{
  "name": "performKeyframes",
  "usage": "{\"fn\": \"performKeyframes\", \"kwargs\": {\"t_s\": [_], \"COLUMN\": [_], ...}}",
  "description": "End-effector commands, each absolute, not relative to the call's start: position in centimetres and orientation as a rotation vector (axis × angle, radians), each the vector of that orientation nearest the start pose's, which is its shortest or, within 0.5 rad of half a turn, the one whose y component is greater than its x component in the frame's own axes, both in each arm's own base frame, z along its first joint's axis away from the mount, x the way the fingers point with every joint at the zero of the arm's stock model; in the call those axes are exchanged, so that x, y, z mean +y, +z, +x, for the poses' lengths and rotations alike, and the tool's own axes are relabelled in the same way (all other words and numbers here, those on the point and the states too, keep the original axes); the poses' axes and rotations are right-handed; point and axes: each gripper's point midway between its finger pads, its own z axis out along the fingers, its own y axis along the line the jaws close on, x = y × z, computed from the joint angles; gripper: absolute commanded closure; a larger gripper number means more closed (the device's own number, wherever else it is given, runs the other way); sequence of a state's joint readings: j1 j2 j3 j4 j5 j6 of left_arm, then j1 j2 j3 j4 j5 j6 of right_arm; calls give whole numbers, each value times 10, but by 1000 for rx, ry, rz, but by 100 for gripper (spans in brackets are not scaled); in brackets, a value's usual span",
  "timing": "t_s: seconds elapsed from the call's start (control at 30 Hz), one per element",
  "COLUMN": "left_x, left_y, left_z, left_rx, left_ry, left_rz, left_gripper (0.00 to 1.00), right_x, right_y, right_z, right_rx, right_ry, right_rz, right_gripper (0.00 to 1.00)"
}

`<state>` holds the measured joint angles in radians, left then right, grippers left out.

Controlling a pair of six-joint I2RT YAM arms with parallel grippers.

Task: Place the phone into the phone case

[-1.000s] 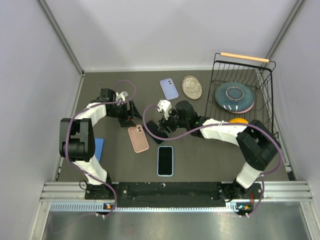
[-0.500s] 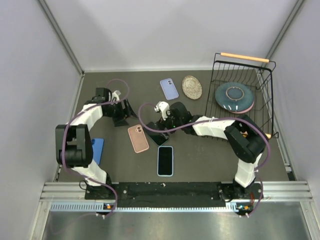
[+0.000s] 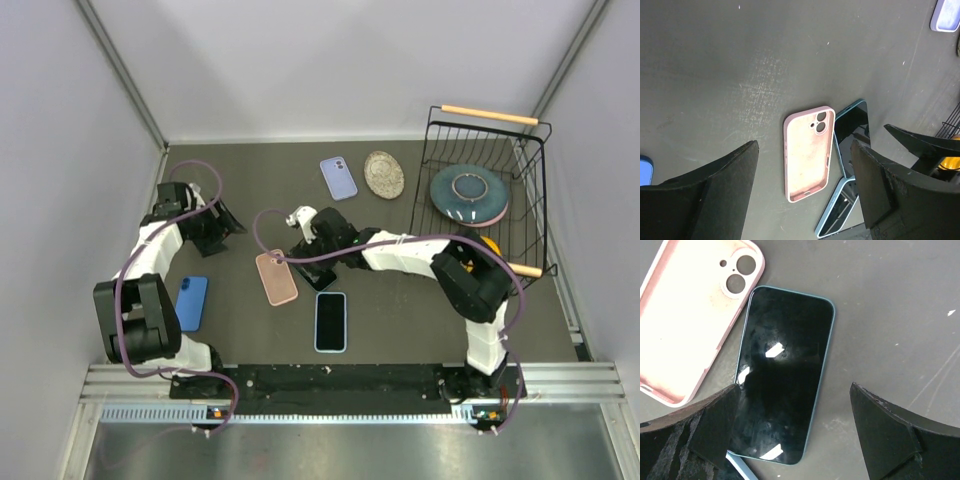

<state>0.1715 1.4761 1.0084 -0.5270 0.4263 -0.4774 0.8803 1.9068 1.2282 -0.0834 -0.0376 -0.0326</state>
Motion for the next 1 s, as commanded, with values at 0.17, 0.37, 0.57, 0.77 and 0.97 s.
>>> {"fn": "performKeyframes", "kwargs": {"t_s": [0.17,0.37,0.57,0.77,0.97], "left_x": [-30,-32,-32,-35,-36], "left_y": [115,114,111,112,113], "left_z": [340,339,338,339,339], "left_rx": [2443,2444,2444,2441,2440], "left_ry": [-683,-699,-712,-730,-739], "left_rz": [-656,-661,-665,-664,-663], "left_gripper": [21,21,21,21,21], "right_x": [390,395,397,399,402], "right_y": [38,32,29,31,40], "right_z": [299,293,288,287,290], "right_rx": [2192,2208,2219,2218,2202], "right_ry": [383,378,402,401,408], "right_rz": [-1101,-1124,-1141,-1149,-1143], "right_gripper": [10,10,11,11,10]}}
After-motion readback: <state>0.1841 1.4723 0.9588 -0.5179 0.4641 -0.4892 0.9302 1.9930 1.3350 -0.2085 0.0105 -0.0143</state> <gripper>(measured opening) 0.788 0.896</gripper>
